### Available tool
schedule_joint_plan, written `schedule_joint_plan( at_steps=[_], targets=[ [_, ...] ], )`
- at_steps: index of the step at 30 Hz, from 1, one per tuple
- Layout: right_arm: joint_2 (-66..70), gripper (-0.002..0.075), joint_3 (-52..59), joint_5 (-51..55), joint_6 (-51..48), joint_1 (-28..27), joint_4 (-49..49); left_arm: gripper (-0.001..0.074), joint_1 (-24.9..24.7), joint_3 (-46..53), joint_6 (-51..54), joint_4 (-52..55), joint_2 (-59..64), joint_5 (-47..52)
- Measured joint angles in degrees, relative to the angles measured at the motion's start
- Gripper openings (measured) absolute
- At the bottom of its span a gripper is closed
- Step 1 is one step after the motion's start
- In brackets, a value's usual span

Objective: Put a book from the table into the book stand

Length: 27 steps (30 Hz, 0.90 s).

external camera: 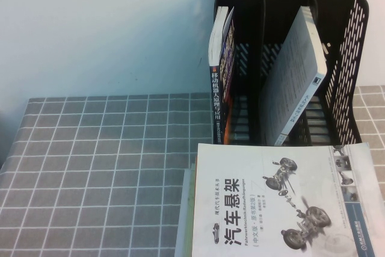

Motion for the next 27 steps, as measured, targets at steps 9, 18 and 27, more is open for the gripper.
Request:
schedule_joint_plan(
  at_steps=[9, 18, 27],
  targets=[
    [-0.12, -0.0003, 0.04, 0.00, 0.00, 0.00, 0.00, -0.0002, 0.00, 0.00, 0.00, 0.00, 0.00, 0.00],
    [-6.74, -0.0003, 9.05, -16.06, 16.20, -6.68, -13.82, -0.0003, 0.00, 0.00, 0.00, 0.13, 0.00, 0.00],
    [-7.12, -0.0003, 15.82, -14.34, 19.03, -11.65, -13.33, -0.0003, 0.00, 0.00, 0.00, 0.21, -0.10, 0.05]
  ],
)
